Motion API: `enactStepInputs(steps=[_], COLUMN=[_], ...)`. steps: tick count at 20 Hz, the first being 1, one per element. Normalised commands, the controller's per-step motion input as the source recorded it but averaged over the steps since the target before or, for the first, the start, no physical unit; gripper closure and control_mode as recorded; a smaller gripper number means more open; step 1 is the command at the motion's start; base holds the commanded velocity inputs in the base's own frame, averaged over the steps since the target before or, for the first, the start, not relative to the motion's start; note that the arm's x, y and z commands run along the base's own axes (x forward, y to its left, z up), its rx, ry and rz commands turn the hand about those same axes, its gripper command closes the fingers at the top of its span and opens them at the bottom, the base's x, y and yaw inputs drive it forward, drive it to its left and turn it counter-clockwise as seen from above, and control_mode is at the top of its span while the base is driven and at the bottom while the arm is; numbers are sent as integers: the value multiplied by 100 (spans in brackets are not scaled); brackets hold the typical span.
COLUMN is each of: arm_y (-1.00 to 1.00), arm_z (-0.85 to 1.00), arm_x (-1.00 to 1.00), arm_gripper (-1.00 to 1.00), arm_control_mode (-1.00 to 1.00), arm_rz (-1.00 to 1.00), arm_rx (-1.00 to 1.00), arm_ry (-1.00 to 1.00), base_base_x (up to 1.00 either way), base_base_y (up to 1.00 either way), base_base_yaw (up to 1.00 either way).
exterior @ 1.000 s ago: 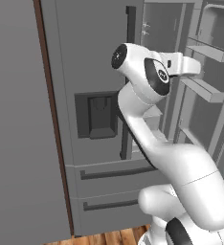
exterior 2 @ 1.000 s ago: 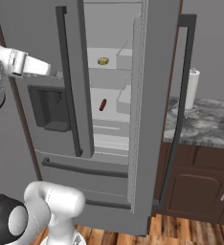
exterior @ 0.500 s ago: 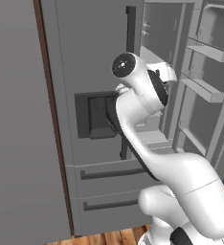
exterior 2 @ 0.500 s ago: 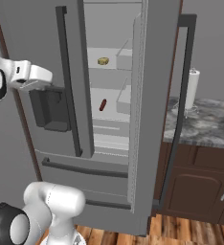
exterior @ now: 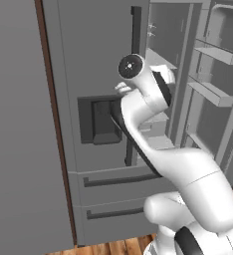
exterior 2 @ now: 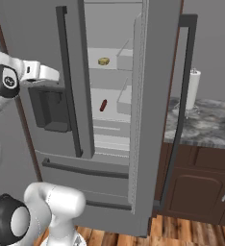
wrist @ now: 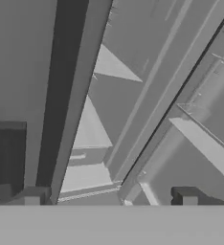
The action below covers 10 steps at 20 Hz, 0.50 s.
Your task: Retrieve the sausage and cheese from the fridge and place them on the cutting board on the counter.
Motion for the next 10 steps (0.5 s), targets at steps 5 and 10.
enactStepInputs(steps=[5, 10], arm_y=[3, 23], arm_z=[12, 3], arm_x=[80, 71], arm_gripper=[-100, -100], arm_control_mode=[-100, -100], arm_rz=[9, 16], arm_rx=[44, 11], arm_ry=[0, 2], base_base_x=[0, 0], base_base_y=[0, 0], base_base_yaw=[0, 0])
